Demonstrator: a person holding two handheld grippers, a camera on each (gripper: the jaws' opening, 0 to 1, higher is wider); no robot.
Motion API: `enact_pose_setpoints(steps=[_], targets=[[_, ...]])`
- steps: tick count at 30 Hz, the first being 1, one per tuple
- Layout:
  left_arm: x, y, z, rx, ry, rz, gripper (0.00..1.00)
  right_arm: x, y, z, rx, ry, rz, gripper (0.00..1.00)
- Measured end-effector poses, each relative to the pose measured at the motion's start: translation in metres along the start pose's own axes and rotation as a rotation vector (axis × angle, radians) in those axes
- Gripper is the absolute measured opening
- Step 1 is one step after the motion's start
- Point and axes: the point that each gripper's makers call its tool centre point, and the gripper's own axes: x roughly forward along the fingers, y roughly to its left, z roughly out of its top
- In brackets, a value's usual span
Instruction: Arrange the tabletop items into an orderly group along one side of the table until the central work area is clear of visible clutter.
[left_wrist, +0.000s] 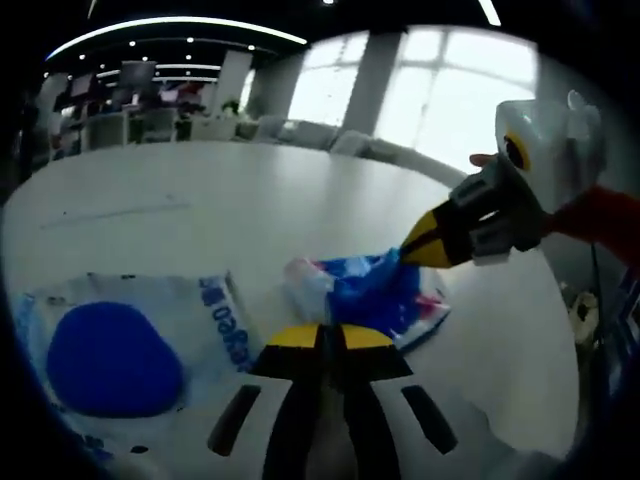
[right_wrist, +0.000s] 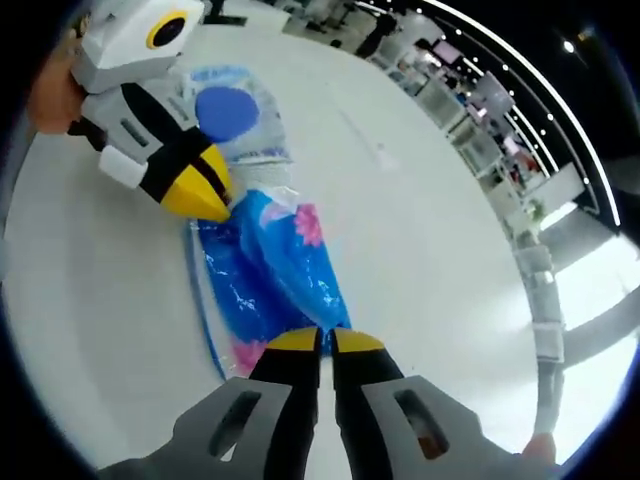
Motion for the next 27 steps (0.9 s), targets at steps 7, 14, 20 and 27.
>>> enact_pose_setpoints(steps=[7, 14, 20, 27], targets=[[-0.001, 0.001, 0.0, 0.009, 0.006, 0.001, 0.08, 0.002, -0.004, 0.005, 0.002, -0.008, -0.011, 0.06], [0.0, 0.005, 0.002, 0.006, 0.003, 0.011, 0.08, 0.005, -0.003, 0.005, 0.014, -0.008, -0.01, 0.06], [0.0, 0.005, 0.005, 0.007, -0.002, 0.014, 0.09, 0.004, -0.004, 0.003, 0.025, -0.01, -0.021, 0.09], [-0.002, 0.004, 0.009, 0.034, -0.008, 0.012, 0.13, 0.001, -0.005, 0.002, 0.042, -0.01, -0.027, 0.11]])
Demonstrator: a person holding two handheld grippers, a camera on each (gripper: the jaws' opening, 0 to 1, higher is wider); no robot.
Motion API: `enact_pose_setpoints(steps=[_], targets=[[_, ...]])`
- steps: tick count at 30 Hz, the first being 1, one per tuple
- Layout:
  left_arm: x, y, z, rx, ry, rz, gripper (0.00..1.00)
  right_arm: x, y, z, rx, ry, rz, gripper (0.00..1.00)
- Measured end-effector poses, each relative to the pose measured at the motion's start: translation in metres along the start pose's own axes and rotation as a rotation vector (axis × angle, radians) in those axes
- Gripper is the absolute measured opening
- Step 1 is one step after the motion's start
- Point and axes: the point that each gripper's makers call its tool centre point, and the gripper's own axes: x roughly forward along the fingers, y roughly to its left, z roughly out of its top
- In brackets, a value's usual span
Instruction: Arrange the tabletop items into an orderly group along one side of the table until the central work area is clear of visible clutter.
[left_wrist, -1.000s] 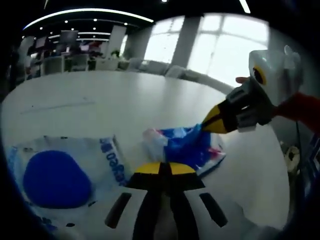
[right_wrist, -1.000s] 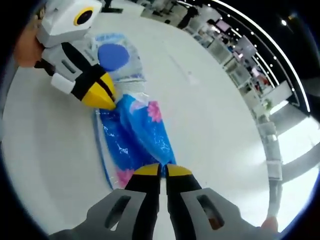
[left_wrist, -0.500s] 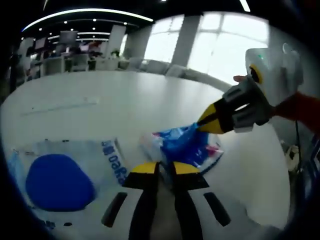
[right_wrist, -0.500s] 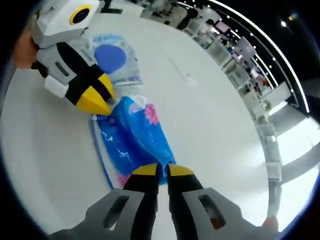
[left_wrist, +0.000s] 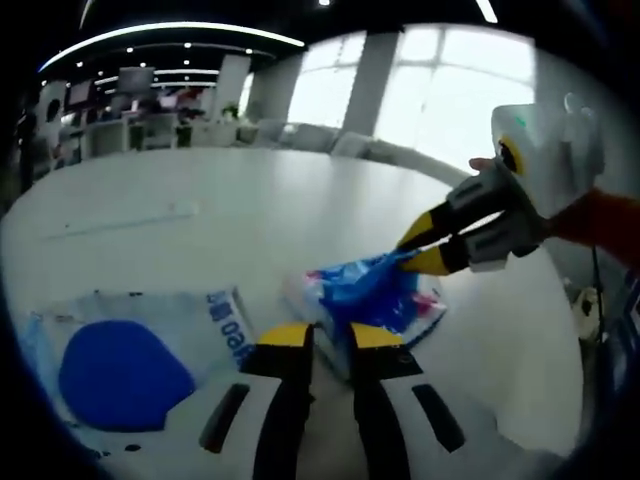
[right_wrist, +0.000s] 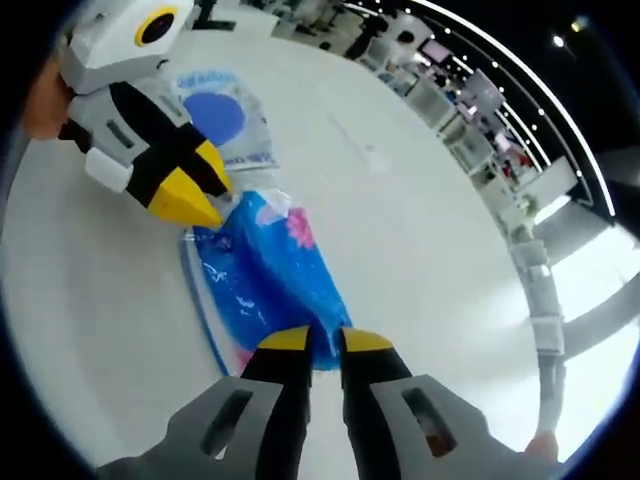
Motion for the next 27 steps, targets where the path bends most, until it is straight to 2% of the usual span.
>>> enact_pose_setpoints(steps=[2, 12, 17, 20, 24, 27], targets=[[0.0, 0.001, 0.001, -0.002, 0.0, 0.006, 0.17, 0.0, 0.0, 0.0, 0.005, -0.002, -0.002, 0.13], [-0.003, 0.0, 0.004, 0.007, 0.005, 0.004, 0.23, -0.011, -0.007, 0.004, 0.036, -0.025, -0.029, 0.21], [-0.009, -0.008, 0.011, 0.025, -0.009, -0.011, 0.26, -0.02, -0.008, 0.005, 0.051, -0.04, -0.046, 0.27], [-0.012, -0.01, 0.016, 0.045, -0.02, -0.019, 0.31, -0.027, -0.006, 0.005, 0.089, -0.054, -0.05, 0.31], [-0.017, -0.012, 0.017, 0.064, -0.006, -0.031, 0.36, -0.033, -0.001, 0.001, 0.129, -0.062, -0.043, 0.36], [-0.022, -0.019, 0.019, 0.094, -0.001, -0.055, 0.4, -0.04, 0.008, 0.002, 0.173, -0.09, -0.015, 0.43]])
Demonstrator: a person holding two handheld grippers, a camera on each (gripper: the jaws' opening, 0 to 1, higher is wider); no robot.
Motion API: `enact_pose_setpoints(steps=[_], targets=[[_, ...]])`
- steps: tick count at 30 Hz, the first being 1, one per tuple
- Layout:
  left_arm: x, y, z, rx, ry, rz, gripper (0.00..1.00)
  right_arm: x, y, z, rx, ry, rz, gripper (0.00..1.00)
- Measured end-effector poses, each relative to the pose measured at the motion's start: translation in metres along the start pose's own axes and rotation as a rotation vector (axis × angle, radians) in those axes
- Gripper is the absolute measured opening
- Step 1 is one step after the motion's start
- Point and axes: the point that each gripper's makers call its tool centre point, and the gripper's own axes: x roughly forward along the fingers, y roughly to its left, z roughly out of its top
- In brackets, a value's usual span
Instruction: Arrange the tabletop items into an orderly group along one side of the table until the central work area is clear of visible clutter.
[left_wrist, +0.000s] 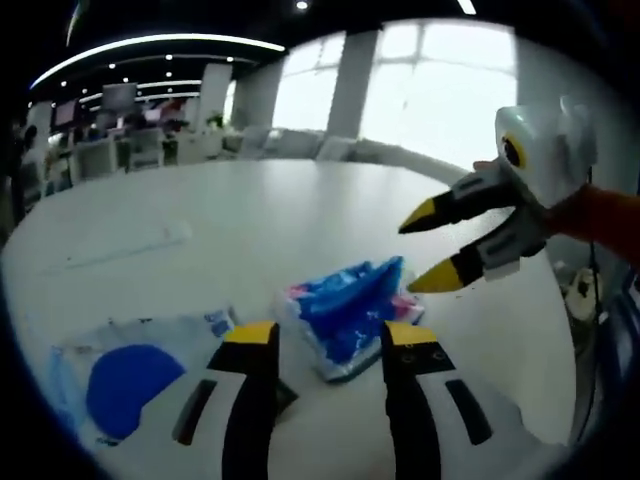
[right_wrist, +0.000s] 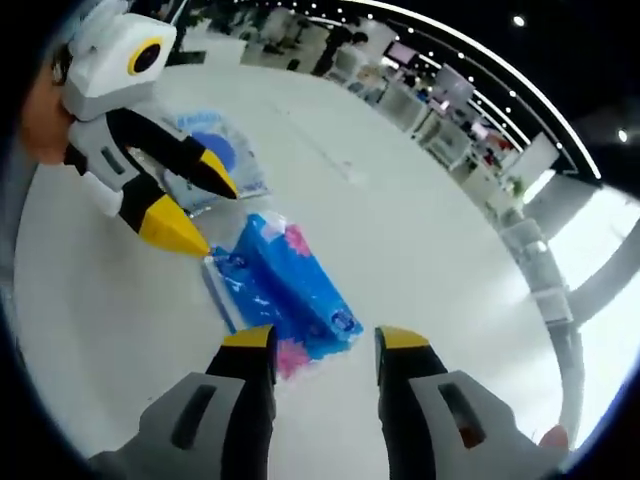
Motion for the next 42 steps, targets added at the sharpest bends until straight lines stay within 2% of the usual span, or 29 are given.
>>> enact_pose_setpoints(steps=[3, 8, 12, 16, 19, 22, 24, 35, 42], targets=[[-0.005, -0.008, 0.005, 0.017, -0.005, -0.033, 0.46, -0.007, 0.007, 0.001, 0.016, -0.016, 0.025, 0.48], [-0.017, -0.016, 0.014, 0.057, -0.008, -0.072, 0.5, -0.02, 0.017, 0.007, 0.06, -0.056, 0.058, 0.54], [-0.027, -0.022, 0.02, 0.052, -0.005, -0.107, 0.56, -0.029, 0.029, 0.012, 0.075, -0.08, 0.091, 0.64], [-0.044, -0.032, 0.021, 0.089, 0.003, -0.169, 0.61, -0.042, 0.049, 0.021, 0.09, -0.12, 0.146, 0.74], [-0.057, -0.038, 0.022, 0.065, 0.011, -0.222, 0.65, -0.05, 0.065, 0.024, 0.097, -0.132, 0.185, 0.75], [-0.074, -0.039, 0.022, 0.104, 0.002, -0.259, 0.69, -0.06, 0.083, 0.032, 0.121, -0.163, 0.229, 0.78], [-0.085, -0.04, 0.02, 0.098, 0.009, -0.277, 0.72, -0.065, 0.093, 0.036, 0.126, -0.175, 0.242, 0.78], [-0.141, -0.053, 0.019, 0.118, -0.011, -0.347, 0.75, -0.088, 0.135, 0.056, 0.124, -0.206, 0.27, 0.78], [-0.179, -0.051, 0.02, 0.124, -0.034, -0.356, 0.75, -0.102, 0.159, 0.071, 0.121, -0.226, 0.275, 0.79]])
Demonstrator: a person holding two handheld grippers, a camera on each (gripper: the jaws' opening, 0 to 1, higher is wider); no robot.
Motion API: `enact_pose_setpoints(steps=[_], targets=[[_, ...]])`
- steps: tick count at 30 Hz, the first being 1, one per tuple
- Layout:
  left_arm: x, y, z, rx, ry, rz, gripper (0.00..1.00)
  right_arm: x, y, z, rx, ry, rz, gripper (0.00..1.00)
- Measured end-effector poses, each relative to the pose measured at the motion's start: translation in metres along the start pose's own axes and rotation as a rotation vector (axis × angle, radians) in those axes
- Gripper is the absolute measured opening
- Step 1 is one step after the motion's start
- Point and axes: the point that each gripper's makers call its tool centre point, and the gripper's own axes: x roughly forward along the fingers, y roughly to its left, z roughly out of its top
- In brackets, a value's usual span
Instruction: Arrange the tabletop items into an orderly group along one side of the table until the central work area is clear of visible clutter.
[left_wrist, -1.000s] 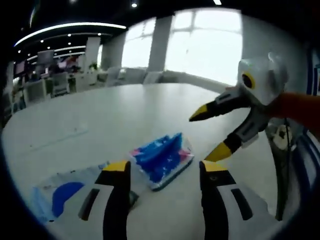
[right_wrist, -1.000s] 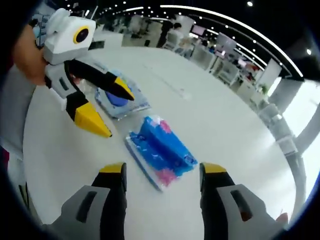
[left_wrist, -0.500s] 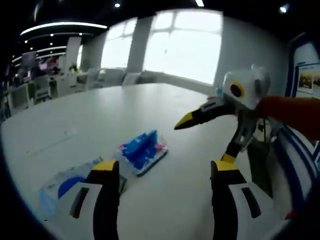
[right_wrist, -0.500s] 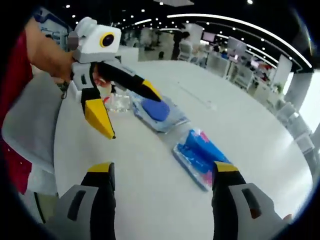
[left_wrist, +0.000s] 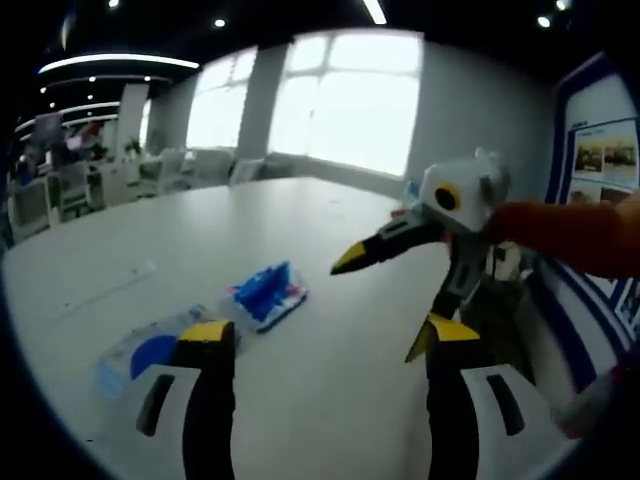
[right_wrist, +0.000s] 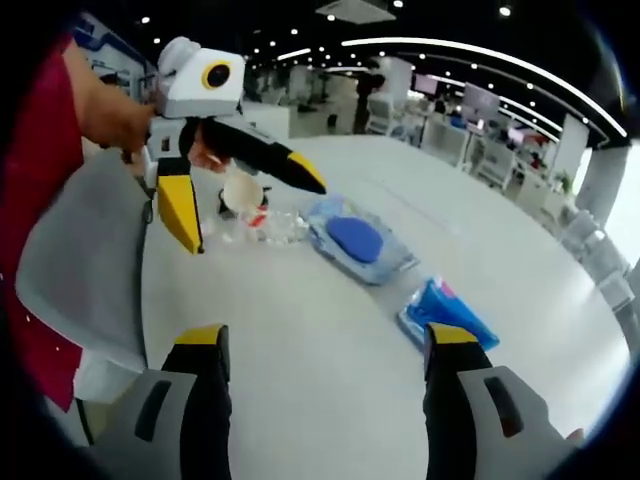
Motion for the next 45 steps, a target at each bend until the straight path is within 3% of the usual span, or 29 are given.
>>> enact_pose_setpoints(steps=[19, 33, 45], targets=[[-0.093, 0.005, -0.025, -0.02, -0.023, 0.068, 0.75, 0.025, 0.071, 0.047, -0.051, -0.048, 0.076, 0.78], [-0.172, 0.032, -0.05, -0.058, -0.048, 0.161, 0.74, 0.058, 0.122, 0.083, -0.109, -0.07, 0.167, 0.78], [-0.217, 0.061, -0.071, -0.067, -0.043, 0.229, 0.73, 0.084, 0.147, 0.104, -0.132, -0.085, 0.223, 0.78]])
